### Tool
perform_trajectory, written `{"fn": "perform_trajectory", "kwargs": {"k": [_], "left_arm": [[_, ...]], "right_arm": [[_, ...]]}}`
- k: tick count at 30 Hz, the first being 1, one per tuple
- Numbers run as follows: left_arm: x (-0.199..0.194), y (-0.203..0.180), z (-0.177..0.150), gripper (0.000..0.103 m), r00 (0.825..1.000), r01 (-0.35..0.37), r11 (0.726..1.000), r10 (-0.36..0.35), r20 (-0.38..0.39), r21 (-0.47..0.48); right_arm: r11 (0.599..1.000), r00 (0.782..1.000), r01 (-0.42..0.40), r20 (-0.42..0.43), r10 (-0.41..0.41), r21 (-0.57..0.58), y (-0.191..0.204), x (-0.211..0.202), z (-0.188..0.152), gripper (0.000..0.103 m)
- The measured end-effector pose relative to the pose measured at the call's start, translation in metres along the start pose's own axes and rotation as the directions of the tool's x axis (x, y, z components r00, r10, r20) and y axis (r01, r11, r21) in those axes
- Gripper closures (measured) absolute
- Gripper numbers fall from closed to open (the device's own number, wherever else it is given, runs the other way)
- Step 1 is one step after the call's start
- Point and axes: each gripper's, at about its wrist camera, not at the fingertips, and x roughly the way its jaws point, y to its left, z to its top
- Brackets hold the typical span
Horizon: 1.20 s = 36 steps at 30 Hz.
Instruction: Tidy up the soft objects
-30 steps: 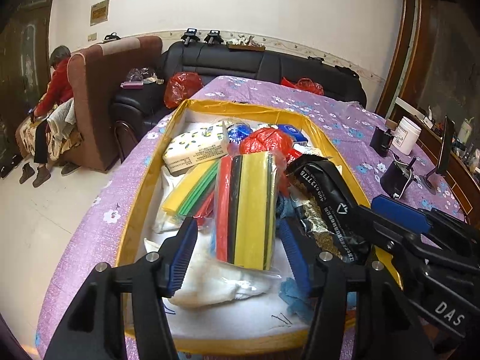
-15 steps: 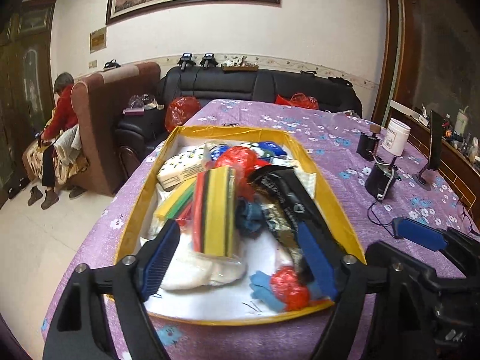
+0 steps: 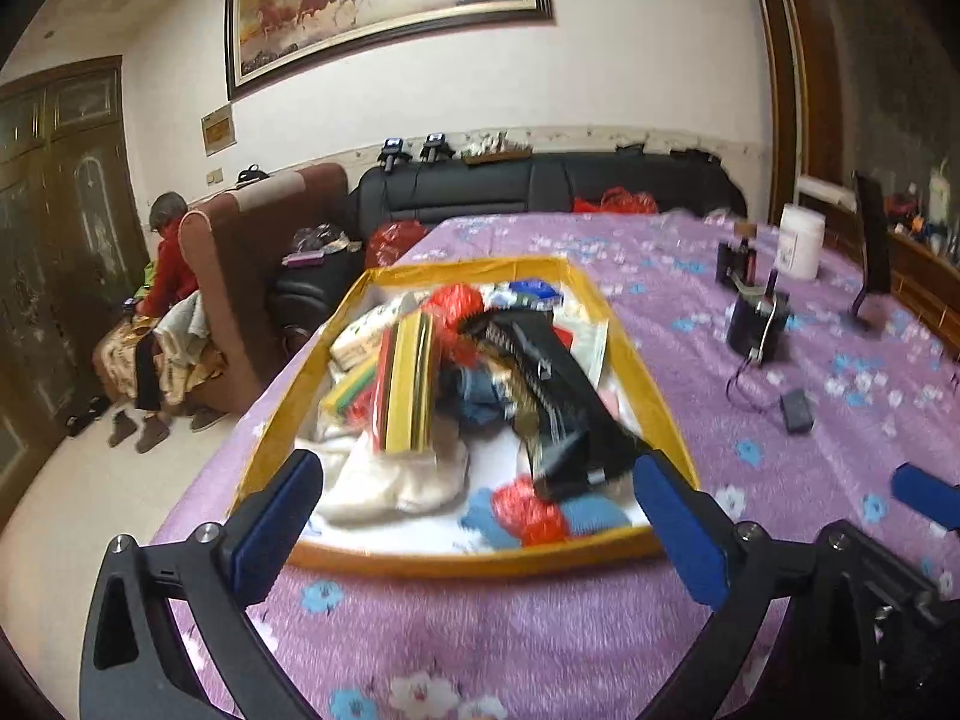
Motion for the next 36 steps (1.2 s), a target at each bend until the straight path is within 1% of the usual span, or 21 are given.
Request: {"fn": "perform_trajectory", "kwargs": {"k": [3, 4, 7, 10, 13, 17, 21, 24, 30, 33, 36], "left_arm": [[0.0, -0.008, -0.001, 0.0, 1.0, -0.011, 0.998, 0.013, -0.027, 0.058], [-0.003, -0.009, -0.003, 0.0, 1.0, -0.001, 0.998, 0.003, -0.027, 0.066], [-0.015, -0.007, -0.006, 0.0, 1.0, -0.017, 0.999, 0.017, 0.015, 0.048], [-0.03, -0.005, -0.009, 0.0, 0.996, -0.041, 0.998, 0.037, 0.076, 0.049], [-0.039, -0.004, -0.014, 0.0, 0.995, -0.058, 0.996, 0.052, 0.083, 0.066], [-0.046, -0.002, -0.022, 0.0, 0.997, -0.045, 0.996, 0.04, 0.065, 0.079], [-0.056, 0.004, -0.029, 0.0, 0.999, -0.008, 0.999, 0.005, 0.049, 0.047], [-0.069, 0.006, -0.033, 0.0, 0.997, -0.006, 1.0, 0.004, 0.075, 0.027], [-0.079, 0.0, -0.034, 0.0, 0.99, -0.031, 0.998, 0.023, 0.141, 0.054], [-0.077, -0.001, -0.033, 0.0, 0.991, -0.023, 0.998, 0.016, 0.137, 0.05], [-0.075, -0.001, -0.034, 0.0, 0.991, -0.03, 0.998, 0.023, 0.129, 0.051]], "right_arm": [[0.999, 1.0, 0.01, 0.006, -0.01, 0.038, -0.007, -0.009, -0.003, 0.008], [0.999, 1.0, 0.015, 0.012, -0.015, 0.045, -0.009, -0.012, -0.003, 0.008], [0.999, 0.999, 0.026, 0.026, -0.027, 0.048, -0.008, -0.021, -0.004, 0.008], [0.999, 0.999, 0.03, 0.033, -0.031, 0.04, -0.001, -0.028, -0.008, 0.008], [0.999, 0.999, 0.039, 0.035, -0.04, 0.024, 0.008, -0.036, -0.013, 0.008], [0.998, 0.998, 0.055, 0.034, -0.055, 0.026, 0.015, -0.044, -0.017, 0.008], [0.994, 0.995, 0.084, 0.048, -0.088, 0.069, 0.016, -0.059, -0.018, 0.008], [0.989, 0.991, 0.116, 0.064, -0.122, 0.09, 0.017, -0.068, -0.017, 0.008], [0.989, 0.99, 0.119, 0.066, -0.125, 0.085, 0.02, -0.065, -0.015, 0.008], [0.989, 0.99, 0.124, 0.061, -0.129, 0.083, 0.019, -0.064, -0.015, 0.008], [0.988, 0.989, 0.129, 0.063, -0.135, 0.091, 0.016, -0.065, -0.017, 0.008]]}}
